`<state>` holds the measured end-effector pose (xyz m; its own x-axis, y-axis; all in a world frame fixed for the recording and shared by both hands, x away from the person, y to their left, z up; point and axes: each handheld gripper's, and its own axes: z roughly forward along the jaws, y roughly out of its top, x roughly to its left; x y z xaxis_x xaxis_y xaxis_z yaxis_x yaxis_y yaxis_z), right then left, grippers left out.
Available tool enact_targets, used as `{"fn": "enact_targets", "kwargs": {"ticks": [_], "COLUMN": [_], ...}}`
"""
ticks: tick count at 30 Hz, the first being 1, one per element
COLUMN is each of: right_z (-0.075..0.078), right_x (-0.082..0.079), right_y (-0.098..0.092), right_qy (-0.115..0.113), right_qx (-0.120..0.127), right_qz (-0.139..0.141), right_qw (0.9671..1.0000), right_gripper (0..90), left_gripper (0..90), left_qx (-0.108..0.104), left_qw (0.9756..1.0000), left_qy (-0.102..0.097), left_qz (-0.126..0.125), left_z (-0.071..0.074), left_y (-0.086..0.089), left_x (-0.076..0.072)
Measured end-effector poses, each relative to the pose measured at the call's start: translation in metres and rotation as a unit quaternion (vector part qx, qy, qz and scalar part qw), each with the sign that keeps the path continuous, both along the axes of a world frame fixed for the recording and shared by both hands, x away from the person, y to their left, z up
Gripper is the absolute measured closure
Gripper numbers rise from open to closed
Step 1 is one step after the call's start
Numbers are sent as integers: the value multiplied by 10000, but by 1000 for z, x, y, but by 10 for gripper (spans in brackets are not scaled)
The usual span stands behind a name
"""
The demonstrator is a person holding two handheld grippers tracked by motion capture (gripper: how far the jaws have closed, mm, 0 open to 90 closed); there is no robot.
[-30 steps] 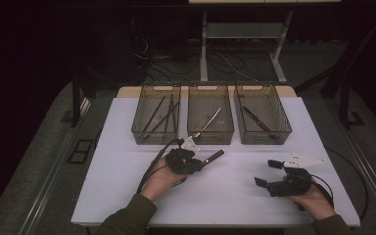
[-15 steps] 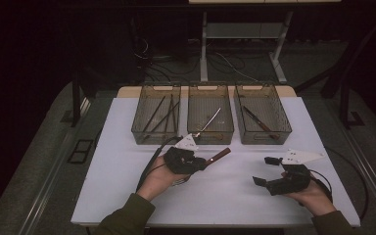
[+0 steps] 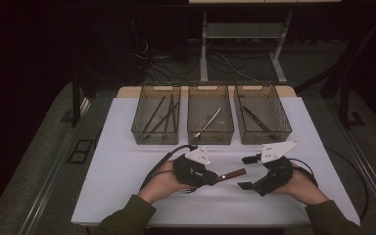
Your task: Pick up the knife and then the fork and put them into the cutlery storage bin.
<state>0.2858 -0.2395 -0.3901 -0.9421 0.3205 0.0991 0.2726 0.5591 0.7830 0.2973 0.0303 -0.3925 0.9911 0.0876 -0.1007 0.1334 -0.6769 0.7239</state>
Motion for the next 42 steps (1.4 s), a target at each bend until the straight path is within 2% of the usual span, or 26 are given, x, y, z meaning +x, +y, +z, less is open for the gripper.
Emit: {"fn": "enact_targets", "kwargs": {"ticks": [4, 8, 9, 15, 16, 22, 28, 35, 42], "right_z": [-2, -5, -6, -11, -11, -13, -14, -15, -15], "right_x": [6, 11, 12, 11, 10, 7, 6, 6, 4], "right_y": [13, 24, 27, 40, 41, 43, 45, 46, 47], "right_qy": [100, 208, 258, 402, 392, 379, 487, 563, 642], "right_qx": [-181, -323, -342, -529, -574, -678, -712, -752, -750], "right_qz": [403, 868, 945, 1287, 1326, 1416, 1560, 1646, 1528], "right_qw": [9990, 9955, 9946, 9895, 9887, 9869, 9840, 9819, 9833], "right_gripper": [238, 306, 325, 483, 510, 617, 724, 742, 746], "left_gripper": [778, 777, 777, 777, 777, 777, 777, 776, 773], "left_qx": [34, 88, 101, 199, 218, 223, 219, 232, 186], "left_qw": [9998, 9993, 9992, 9987, 9987, 9984, 9980, 9975, 9974], "left_qy": [73, 41, -24, -24, 30, 38, 3, -11, -1], "left_qz": [-197, -364, -398, -470, -461, -510, -585, -666, -690], "left_z": [0, 0, 0, -2, -2, -3, -3, -3, -5], "left_y": [-3, -4, -5, -6, -6, -8, -7, -8, -7], "left_x": [-4, -7, -7, -8, -9, -11, -9, -10, -10]}}
